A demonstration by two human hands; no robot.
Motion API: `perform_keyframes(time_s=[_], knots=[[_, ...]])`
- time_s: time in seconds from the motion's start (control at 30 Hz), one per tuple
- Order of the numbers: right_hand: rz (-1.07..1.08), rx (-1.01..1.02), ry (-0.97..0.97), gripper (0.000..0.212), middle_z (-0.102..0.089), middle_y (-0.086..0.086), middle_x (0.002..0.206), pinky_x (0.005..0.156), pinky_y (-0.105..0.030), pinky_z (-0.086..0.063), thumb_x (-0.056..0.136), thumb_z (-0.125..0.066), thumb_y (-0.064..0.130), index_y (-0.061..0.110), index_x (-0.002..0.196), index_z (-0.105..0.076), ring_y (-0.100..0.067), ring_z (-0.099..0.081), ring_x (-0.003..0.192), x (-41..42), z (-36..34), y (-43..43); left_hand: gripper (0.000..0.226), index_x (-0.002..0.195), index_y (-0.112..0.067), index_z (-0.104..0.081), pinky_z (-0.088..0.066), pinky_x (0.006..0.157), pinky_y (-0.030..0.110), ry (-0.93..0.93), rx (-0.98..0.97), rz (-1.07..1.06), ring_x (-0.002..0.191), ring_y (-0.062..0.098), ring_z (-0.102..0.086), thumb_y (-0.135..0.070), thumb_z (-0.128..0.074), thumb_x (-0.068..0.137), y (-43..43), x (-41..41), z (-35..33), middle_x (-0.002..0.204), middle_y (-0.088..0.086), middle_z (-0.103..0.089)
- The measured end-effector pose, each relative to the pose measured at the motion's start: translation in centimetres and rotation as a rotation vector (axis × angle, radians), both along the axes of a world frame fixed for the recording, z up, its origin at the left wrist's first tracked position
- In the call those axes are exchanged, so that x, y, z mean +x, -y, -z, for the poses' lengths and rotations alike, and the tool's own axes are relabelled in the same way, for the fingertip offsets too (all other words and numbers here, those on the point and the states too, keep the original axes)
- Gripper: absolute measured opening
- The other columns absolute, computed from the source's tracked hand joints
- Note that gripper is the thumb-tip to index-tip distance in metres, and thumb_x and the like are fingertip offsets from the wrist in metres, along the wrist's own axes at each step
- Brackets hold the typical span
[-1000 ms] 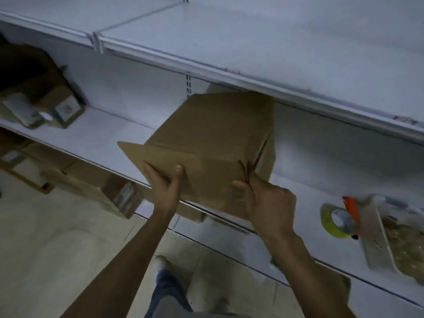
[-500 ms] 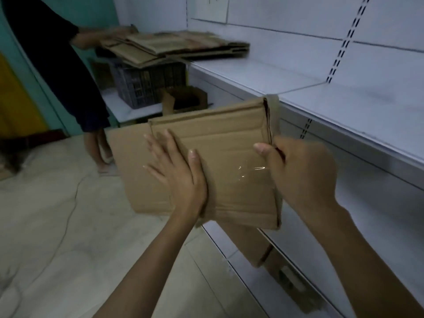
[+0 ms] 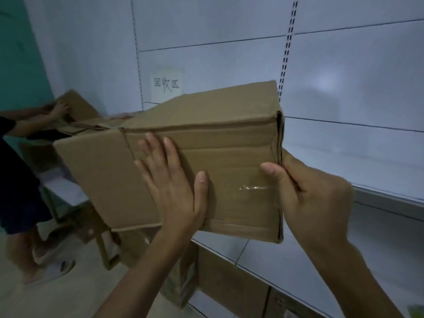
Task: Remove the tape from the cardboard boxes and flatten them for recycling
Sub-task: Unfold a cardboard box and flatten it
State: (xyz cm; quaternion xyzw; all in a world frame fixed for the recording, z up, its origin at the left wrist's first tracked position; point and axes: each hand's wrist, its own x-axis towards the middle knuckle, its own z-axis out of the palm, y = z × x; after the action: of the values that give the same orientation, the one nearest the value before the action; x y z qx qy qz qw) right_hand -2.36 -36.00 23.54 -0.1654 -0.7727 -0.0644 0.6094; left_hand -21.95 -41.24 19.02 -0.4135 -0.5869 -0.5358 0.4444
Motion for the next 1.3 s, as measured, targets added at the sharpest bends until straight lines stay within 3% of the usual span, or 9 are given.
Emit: perform_keyframes(time_s=[0.17, 0.3, 0.4, 0.57, 0.73, 0.97, 1.07, 1.17, 1.3], knots=[[0.163, -0.003, -0.131, 0.032, -0.054, -0.006, 0.045, 0.042, -0.029, -0.039, 0.091, -0.057, 0.036, 0.013, 0.107, -0.072, -0.02, -0.041, 0.039, 3.1, -1.8, -1.7, 0.07, 0.147, 0.0, -0.009, 0.004, 0.115, 0.058, -0.082, -0.109, 0.158, 0.144, 0.041, 0.0, -0.043, -0.032, 0.097, -4.1, 3.0, -4.2, 0.153, 0.029, -0.004], [0.312, 0.009, -0.234, 0.03, -0.031, 0.006, 0.046, 0.044, -0.023, -0.029, 0.09, -0.058, 0.036, 0.013, 0.103, -0.074, -0.015, -0.03, 0.041, 5.9, -2.7, -6.7, 0.095, 0.149, -0.001, -0.015, 0.004, 0.107, 0.069, -0.192, -0.193, 0.147, 0.142, 0.04, -0.001, -0.066, -0.044, 0.086, -8.8, 5.5, -8.5, 0.154, 0.032, -0.011], [0.371, -0.117, -0.278, 0.03, -0.049, -0.002, 0.047, 0.049, -0.025, -0.033, 0.09, -0.06, 0.037, 0.019, 0.111, -0.072, -0.018, -0.041, 0.044, 7.6, -2.8, -12.3, 0.109, 0.152, -0.009, -0.012, 0.009, 0.108, 0.065, -0.301, -0.277, 0.114, 0.145, 0.036, -0.002, -0.081, -0.043, 0.076, -13.5, 7.3, -12.3, 0.158, 0.023, -0.009], [0.315, -0.47, -0.26, 0.029, -0.072, -0.004, 0.079, 0.062, -0.029, -0.047, 0.091, -0.056, 0.042, 0.031, 0.116, -0.068, -0.02, -0.063, 0.071, 9.3, -1.4, -21.8, 0.082, 0.154, -0.026, -0.006, 0.0, 0.117, 0.054, -0.393, -0.614, 0.154, 0.14, 0.02, -0.031, -0.071, -0.026, 0.088, -24.0, 10.2, -13.0, 0.151, 0.001, -0.039], [0.28, -0.518, -0.222, 0.031, -0.071, 0.007, 0.1, 0.067, -0.025, -0.045, 0.094, -0.054, 0.039, 0.034, 0.123, -0.06, -0.012, -0.065, 0.085, 10.9, 0.0, -28.9, 0.064, 0.133, -0.023, -0.048, -0.028, 0.098, 0.042, -0.385, -0.516, 0.148, 0.112, 0.025, -0.046, -0.067, -0.03, 0.09, -32.0, 11.7, -12.3, 0.124, 0.004, -0.053], [0.161, -0.672, -0.188, 0.06, -0.059, 0.012, 0.124, 0.086, -0.036, -0.053, 0.083, -0.057, 0.053, 0.038, 0.138, -0.04, 0.006, -0.058, 0.093, 11.1, 4.5, -32.6, 0.055, 0.109, -0.018, -0.061, -0.033, 0.09, 0.043, -0.254, -0.303, 0.161, 0.1, 0.028, -0.05, -0.064, -0.038, 0.089, -38.4, 11.3, -10.4, 0.106, 0.007, -0.057], [0.184, -0.535, -0.17, 0.068, -0.047, 0.013, 0.136, 0.089, -0.034, -0.051, 0.085, -0.064, 0.044, 0.037, 0.143, -0.029, 0.001, -0.053, 0.113, 10.0, 4.3, -32.6, 0.053, 0.109, -0.017, -0.063, -0.035, 0.09, 0.044, -0.239, -0.224, 0.198, 0.1, 0.029, -0.052, -0.062, -0.042, 0.089, -39.4, 11.0, -9.9, 0.104, 0.006, -0.059], [0.318, -0.357, -0.163, 0.073, -0.04, -0.005, 0.143, 0.092, -0.026, -0.042, 0.084, -0.07, 0.029, 0.023, 0.145, -0.031, -0.009, -0.04, 0.128, 8.2, 4.1, -32.4, 0.053, 0.11, -0.016, -0.063, -0.034, 0.09, 0.043, -0.226, -0.21, 0.221, 0.1, 0.029, -0.053, -0.061, -0.044, 0.089, -39.8, 10.7, -9.8, 0.105, 0.007, -0.061], [0.554, -0.095, -0.16, 0.054, -0.051, -0.018, 0.128, 0.09, -0.034, -0.041, 0.081, -0.075, 0.025, 0.016, 0.13, -0.055, -0.024, -0.046, 0.116, 7.1, 4.0, -32.1, 0.056, 0.114, -0.016, -0.062, -0.032, 0.091, 0.042, -0.228, -0.244, 0.215, 0.105, 0.029, -0.052, -0.062, -0.041, 0.09, -40.0, 10.4, -9.6, 0.11, 0.008, -0.06]])
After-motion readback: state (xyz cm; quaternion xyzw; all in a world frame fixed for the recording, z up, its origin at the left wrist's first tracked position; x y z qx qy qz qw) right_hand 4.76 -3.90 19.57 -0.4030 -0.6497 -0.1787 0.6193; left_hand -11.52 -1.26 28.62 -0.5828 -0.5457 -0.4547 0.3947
